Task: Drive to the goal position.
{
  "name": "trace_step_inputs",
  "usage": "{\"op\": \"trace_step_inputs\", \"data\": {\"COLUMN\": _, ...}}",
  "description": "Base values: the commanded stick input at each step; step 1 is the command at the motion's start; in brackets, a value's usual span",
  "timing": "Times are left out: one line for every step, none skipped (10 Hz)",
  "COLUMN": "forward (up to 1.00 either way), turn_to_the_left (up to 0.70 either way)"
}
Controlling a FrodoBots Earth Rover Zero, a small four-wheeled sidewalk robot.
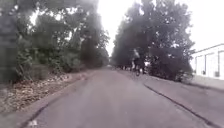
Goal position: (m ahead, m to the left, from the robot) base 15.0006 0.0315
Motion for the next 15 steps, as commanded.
{"op": "trace_step_inputs", "data": {"forward": 0.85, "turn_to_the_left": 0.00}}
{"op": "trace_step_inputs", "data": {"forward": 0.85, "turn_to_the_left": 0.00}}
{"op": "trace_step_inputs", "data": {"forward": 0.85, "turn_to_the_left": 0.00}}
{"op": "trace_step_inputs", "data": {"forward": 0.85, "turn_to_the_left": 0.00}}
{"op": "trace_step_inputs", "data": {"forward": 0.85, "turn_to_the_left": 0.00}}
{"op": "trace_step_inputs", "data": {"forward": 0.85, "turn_to_the_left": 0.00}}
{"op": "trace_step_inputs", "data": {"forward": 0.85, "turn_to_the_left": 0.00}}
{"op": "trace_step_inputs", "data": {"forward": 0.85, "turn_to_the_left": 0.02}}
{"op": "trace_step_inputs", "data": {"forward": 0.85, "turn_to_the_left": 0.28}}
{"op": "trace_step_inputs", "data": {"forward": 0.85, "turn_to_the_left": 0.30}}
{"op": "trace_step_inputs", "data": {"forward": 0.85, "turn_to_the_left": 0.25}}
{"op": "trace_step_inputs", "data": {"forward": 0.85, "turn_to_the_left": 0.00}}
{"op": "trace_step_inputs", "data": {"forward": 0.85, "turn_to_the_left": 0.00}}
{"op": "trace_step_inputs", "data": {"forward": 0.85, "turn_to_the_left": 0.00}}
{"op": "trace_step_inputs", "data": {"forward": 0.85, "turn_to_the_left": 0.00}}
